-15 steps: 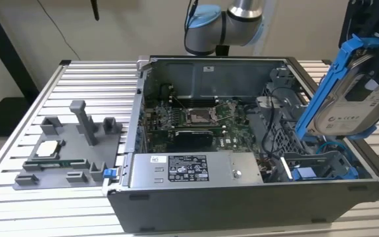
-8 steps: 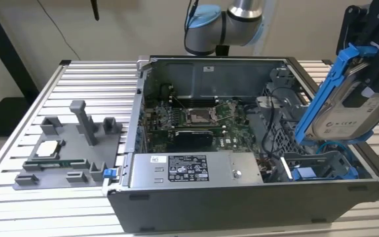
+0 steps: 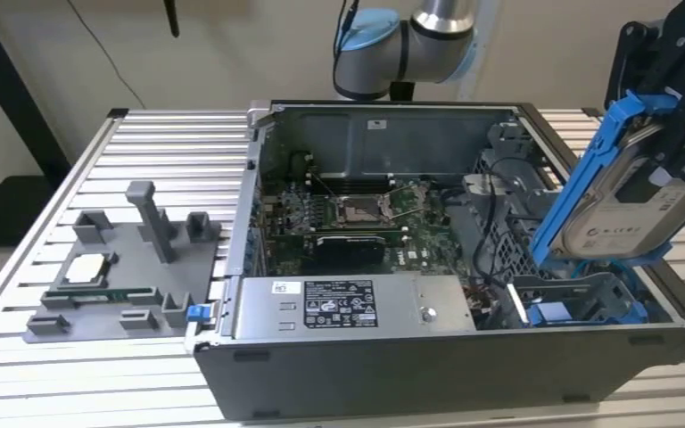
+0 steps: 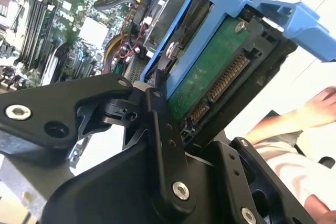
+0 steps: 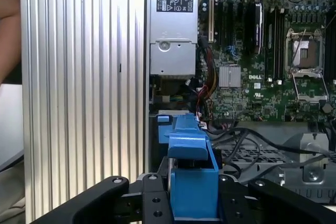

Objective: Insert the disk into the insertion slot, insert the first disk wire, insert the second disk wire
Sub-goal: 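Insert the disk into the insertion slot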

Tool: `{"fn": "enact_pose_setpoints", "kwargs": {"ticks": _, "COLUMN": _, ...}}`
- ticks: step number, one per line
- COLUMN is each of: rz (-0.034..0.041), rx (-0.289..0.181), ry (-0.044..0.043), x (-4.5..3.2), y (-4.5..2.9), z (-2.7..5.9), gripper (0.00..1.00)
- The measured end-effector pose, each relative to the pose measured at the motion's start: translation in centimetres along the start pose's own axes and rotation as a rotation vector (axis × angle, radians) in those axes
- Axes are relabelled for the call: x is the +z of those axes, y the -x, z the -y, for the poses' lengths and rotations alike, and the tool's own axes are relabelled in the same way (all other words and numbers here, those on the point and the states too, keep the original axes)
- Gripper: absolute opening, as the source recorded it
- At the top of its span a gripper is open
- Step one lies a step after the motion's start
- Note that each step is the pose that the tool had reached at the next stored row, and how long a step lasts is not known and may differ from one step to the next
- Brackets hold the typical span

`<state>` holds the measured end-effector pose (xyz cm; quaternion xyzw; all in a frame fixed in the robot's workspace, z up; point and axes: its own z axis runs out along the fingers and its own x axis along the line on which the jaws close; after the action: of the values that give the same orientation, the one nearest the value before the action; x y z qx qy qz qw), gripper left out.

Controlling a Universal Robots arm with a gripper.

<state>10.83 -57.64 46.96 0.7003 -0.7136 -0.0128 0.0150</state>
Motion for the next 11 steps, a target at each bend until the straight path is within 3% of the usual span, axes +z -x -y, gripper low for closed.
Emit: {"fn": "enact_pose_setpoints", "kwargs": {"ticks": 11, "rz": 0.0001, "rx": 0.0, "ry": 0.0, "x": 0.56, "y": -0.09, "z": 0.05, "gripper": 0.0}}
